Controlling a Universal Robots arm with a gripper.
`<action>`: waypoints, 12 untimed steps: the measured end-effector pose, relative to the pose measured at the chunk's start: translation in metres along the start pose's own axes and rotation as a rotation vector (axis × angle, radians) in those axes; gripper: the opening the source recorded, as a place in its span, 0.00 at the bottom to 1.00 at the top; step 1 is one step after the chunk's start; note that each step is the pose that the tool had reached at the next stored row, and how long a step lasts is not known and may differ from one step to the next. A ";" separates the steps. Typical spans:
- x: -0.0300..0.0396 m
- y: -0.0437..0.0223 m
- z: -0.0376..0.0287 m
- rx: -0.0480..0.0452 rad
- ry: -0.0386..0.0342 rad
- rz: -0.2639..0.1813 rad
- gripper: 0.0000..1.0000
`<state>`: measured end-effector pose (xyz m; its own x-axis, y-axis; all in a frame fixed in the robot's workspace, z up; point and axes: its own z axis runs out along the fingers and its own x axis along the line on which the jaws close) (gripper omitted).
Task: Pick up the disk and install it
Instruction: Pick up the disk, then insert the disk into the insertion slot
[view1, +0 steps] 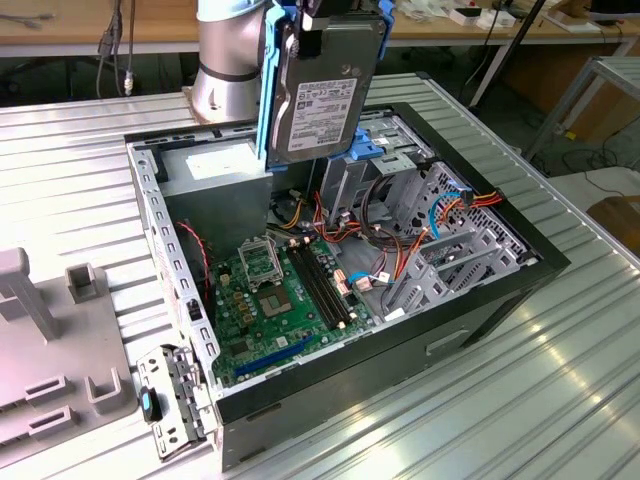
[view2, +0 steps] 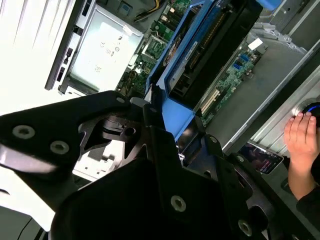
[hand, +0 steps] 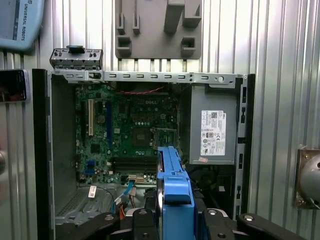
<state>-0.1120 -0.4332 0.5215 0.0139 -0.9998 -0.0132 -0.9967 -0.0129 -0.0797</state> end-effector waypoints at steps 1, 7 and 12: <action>0.0000 0.0000 0.0000 0.0001 -0.0001 0.000 0.37; 0.0000 -0.0011 0.0001 0.0001 -0.0001 0.000 0.37; 0.0000 -0.0014 0.0001 0.0000 0.0000 0.000 0.37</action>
<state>-0.1106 -0.4332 0.5215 0.0140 -0.9998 -0.0132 -0.9967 -0.0129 -0.0798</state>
